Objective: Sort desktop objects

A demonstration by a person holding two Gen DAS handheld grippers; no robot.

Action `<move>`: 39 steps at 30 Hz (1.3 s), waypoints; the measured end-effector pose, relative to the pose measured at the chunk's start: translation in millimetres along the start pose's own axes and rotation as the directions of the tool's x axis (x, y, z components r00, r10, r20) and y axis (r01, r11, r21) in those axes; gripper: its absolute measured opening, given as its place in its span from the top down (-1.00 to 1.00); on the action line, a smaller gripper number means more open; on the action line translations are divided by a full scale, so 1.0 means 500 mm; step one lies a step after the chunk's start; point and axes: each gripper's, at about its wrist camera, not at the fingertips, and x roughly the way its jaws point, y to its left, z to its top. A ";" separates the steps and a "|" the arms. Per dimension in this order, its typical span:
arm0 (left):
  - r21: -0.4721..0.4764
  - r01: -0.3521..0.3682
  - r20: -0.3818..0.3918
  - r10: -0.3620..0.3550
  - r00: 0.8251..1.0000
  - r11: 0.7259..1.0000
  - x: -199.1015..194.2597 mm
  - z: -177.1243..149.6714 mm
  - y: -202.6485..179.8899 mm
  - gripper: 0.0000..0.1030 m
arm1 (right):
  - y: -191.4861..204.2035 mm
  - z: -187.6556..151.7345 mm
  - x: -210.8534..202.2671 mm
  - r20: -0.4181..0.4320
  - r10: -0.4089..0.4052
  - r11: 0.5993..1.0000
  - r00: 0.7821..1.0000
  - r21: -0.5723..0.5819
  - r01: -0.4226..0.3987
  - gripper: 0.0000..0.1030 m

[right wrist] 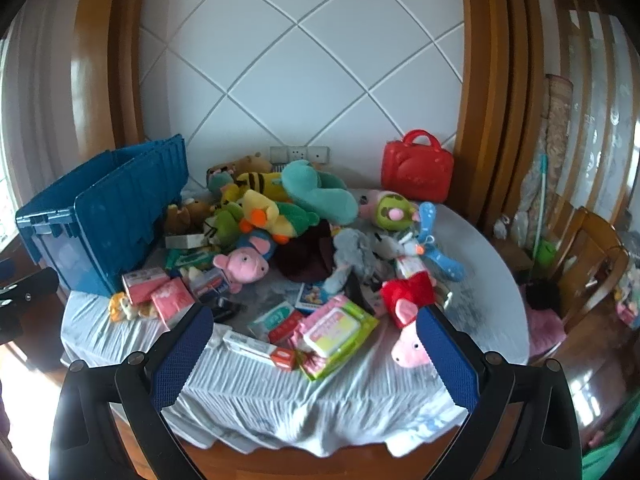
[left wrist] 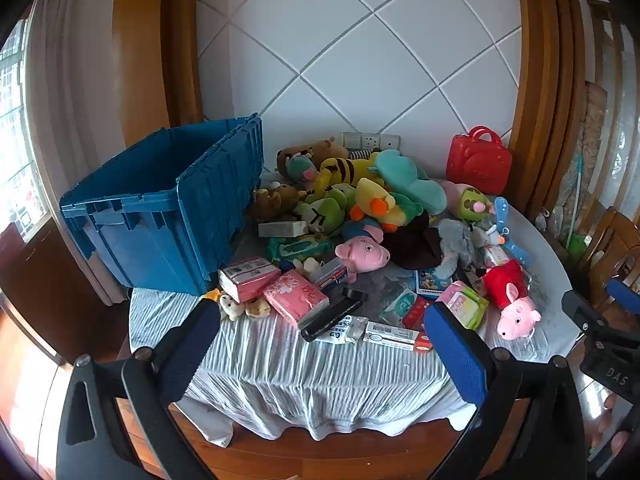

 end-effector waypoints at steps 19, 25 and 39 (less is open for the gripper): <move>-0.016 0.041 0.001 -0.041 0.999 0.999 0.043 0.011 0.018 -1.00 | 0.009 0.010 0.007 -0.007 0.003 1.000 1.000 -0.012 -0.003 -1.00; -0.019 0.045 -0.021 -0.046 0.999 0.999 0.058 0.010 0.014 -1.00 | 0.004 0.014 0.015 -0.022 0.013 1.000 1.000 -0.007 -0.013 -1.00; -0.030 0.035 -0.018 -0.035 0.999 0.999 0.058 0.004 0.017 -1.00 | 0.012 0.013 0.016 -0.015 0.047 0.999 0.999 -0.012 -0.047 -1.00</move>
